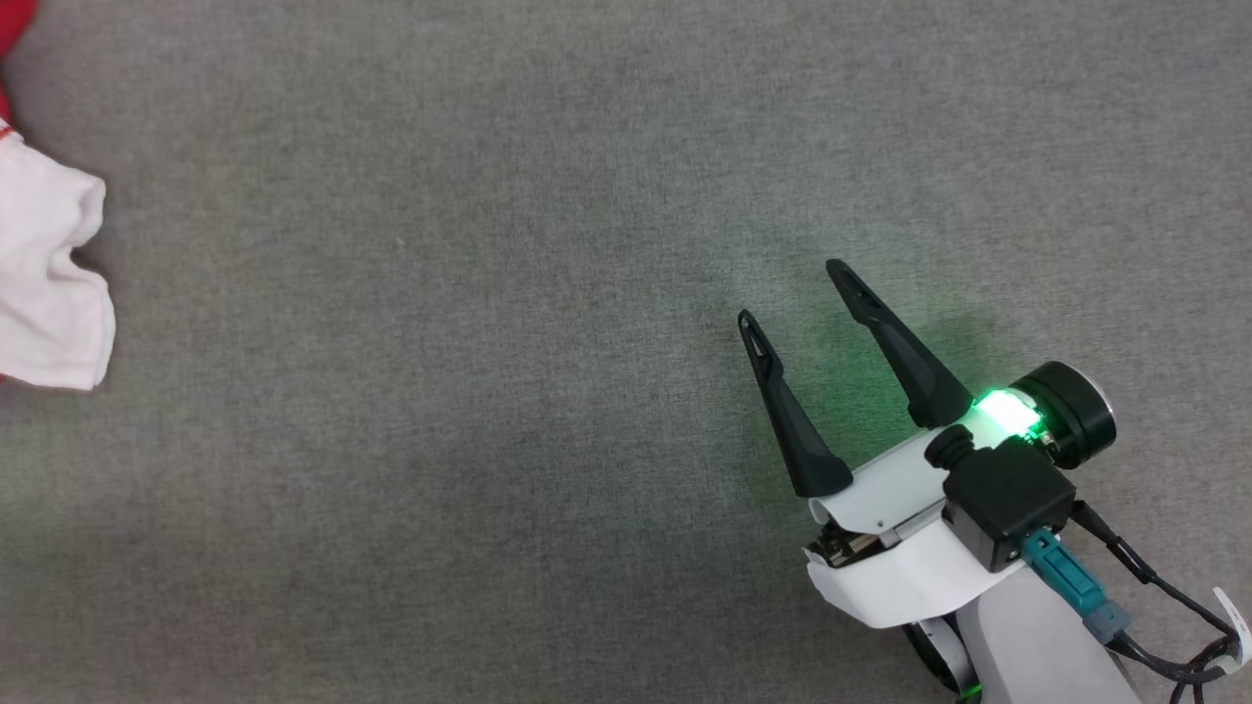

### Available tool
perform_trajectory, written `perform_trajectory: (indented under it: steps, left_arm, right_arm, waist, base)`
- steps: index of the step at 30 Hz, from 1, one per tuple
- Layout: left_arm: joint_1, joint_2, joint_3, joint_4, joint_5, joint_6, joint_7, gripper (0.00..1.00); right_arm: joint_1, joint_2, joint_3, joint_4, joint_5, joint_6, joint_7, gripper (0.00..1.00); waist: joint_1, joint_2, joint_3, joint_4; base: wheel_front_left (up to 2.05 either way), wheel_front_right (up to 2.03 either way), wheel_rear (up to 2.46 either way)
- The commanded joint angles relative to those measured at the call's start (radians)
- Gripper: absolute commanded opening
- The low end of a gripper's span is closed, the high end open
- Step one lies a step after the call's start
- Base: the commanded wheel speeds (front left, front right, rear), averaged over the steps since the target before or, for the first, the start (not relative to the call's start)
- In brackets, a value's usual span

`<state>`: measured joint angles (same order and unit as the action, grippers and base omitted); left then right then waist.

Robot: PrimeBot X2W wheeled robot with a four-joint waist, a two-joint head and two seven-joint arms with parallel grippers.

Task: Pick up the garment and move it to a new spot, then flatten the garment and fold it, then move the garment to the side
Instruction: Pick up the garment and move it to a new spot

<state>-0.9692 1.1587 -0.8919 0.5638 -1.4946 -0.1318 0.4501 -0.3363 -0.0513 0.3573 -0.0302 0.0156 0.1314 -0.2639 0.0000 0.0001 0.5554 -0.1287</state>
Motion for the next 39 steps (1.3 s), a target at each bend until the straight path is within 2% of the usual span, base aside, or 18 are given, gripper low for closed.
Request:
perform_trajectory:
  steps: [1,8,14,18,24,28,35,37,39]
  left_arm:
    - [0.024,-0.088,-0.034,-0.014,0.012,0.002,-0.017,0.0]
    - [-0.038,-0.056,-0.021,-0.074,0.012,0.001,-0.152,0.0]
    - [-0.062,-0.081,0.002,-0.214,-0.08,0.001,-0.117,0.0]
    - [-0.065,-0.098,0.018,-0.355,-0.114,0.001,-0.099,0.0]
    - [-0.074,-0.128,0.012,-0.516,-0.094,0.001,-0.073,0.0]
    - [-0.095,-0.175,-0.007,-0.564,-0.073,0.001,-0.052,0.0]
    - [-0.15,-0.326,-0.056,-0.514,-0.042,0.022,-0.009,0.0]
    - [-0.159,-0.356,-0.063,-0.508,-0.034,0.035,-0.011,0.0]
    - [-0.163,-0.362,-0.084,-0.502,-0.001,0.044,-0.003,0.0]
  right_arm:
    - [-0.001,0.001,-0.002,0.006,0.0,-0.001,-0.001,1.0]
    - [0.015,0.002,-0.024,0.049,0.035,-0.001,-0.001,1.0]
    - [0.054,0.001,-0.072,0.052,0.076,-0.001,-0.001,1.0]
    - [0.088,0.001,-0.106,0.029,0.103,-0.001,-0.001,1.0]
    - [0.134,0.002,-0.138,-0.033,0.147,-0.001,-0.001,1.0]
    - [0.159,0.002,-0.145,-0.081,0.191,-0.001,-0.001,1.0]
    - [0.201,0.002,-0.154,-0.152,0.264,-0.001,-0.001,1.0]
    - [0.216,0.003,-0.161,-0.167,0.284,-0.001,-0.001,1.0]
    - [0.23,0.003,-0.159,-0.179,0.305,-0.001,-0.001,1.0]
  waist:
    - [0.0,-0.0001,-0.042,0.02]
    - [0.0,-0.0001,-0.167,0.047]
    - [0.0,-0.0001,-0.229,0.045]
    - [0.0,-0.0001,-0.232,0.017]
    - [0.0,-0.0001,-0.195,-0.073]
    - [0.0,-0.0001,-0.156,-0.153]
    - [0.0,-0.0001,-0.099,-0.288]
    - [0.0,-0.0001,-0.089,-0.319]
    - [0.0,-0.0001,-0.078,-0.348]
  base:
    - [0.0,0.0,0.0]
    - [0.0,0.0,0.0]
    - [0.0,0.0,0.0]
    - [0.0,0.0,0.0]
    - [0.0,0.0,0.0]
    - [0.0,0.0,0.0]
    - [0.0,0.0,0.0]
    - [0.0,0.0,0.0]
    - [0.0,0.0,0.0]
